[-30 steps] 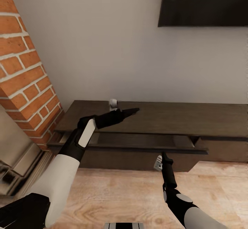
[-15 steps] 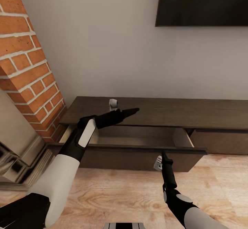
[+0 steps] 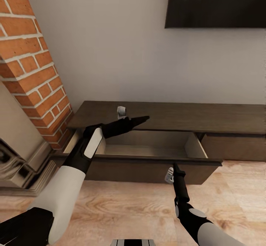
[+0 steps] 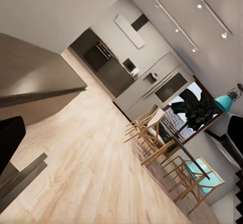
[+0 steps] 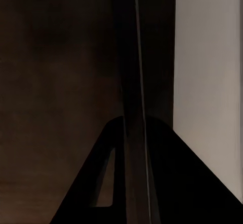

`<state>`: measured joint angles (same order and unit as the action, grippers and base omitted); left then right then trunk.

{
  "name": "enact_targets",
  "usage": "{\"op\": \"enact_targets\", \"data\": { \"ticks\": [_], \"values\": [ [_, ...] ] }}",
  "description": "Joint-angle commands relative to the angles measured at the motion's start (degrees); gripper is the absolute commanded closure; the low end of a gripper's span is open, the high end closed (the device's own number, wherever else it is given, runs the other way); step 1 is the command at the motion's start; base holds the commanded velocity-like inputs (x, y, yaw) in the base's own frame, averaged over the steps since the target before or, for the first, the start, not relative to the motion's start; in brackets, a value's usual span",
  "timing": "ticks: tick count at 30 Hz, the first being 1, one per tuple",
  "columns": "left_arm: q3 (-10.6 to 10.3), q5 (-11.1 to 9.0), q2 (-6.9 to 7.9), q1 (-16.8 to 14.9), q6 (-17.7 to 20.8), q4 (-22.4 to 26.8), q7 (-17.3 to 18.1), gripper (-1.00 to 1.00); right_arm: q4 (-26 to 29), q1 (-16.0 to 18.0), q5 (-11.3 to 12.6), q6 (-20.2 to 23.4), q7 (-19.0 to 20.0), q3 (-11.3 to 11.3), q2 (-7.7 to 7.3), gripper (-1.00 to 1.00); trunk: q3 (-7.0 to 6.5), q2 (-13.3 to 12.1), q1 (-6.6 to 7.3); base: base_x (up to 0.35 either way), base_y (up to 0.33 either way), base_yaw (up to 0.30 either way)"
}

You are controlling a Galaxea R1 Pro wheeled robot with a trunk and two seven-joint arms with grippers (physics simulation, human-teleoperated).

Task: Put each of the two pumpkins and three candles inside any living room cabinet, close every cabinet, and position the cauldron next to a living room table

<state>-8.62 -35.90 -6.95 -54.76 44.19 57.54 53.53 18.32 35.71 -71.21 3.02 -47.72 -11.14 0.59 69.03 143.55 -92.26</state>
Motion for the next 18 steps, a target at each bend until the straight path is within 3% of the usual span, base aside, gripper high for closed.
{"op": "enact_targets", "data": {
  "ticks": [1,18],
  "values": [
    [0.0,0.0,0.01,0.0,0.0,0.0,0.0,-1.0,-1.2,0.0,0.5,0.0,0.1,0.9,-0.02,1.0,0.01,0.0,-0.01,-0.236,0.0,0.0],
    [0.0,0.0,0.01,0.0,0.0,-0.1,0.0,-1.0,-1.2,0.0,0.5,-0.1,0.0,0.9,-0.06,1.0,0.01,0.0,-0.01,-0.053,0.0,0.0]
  ]
}}
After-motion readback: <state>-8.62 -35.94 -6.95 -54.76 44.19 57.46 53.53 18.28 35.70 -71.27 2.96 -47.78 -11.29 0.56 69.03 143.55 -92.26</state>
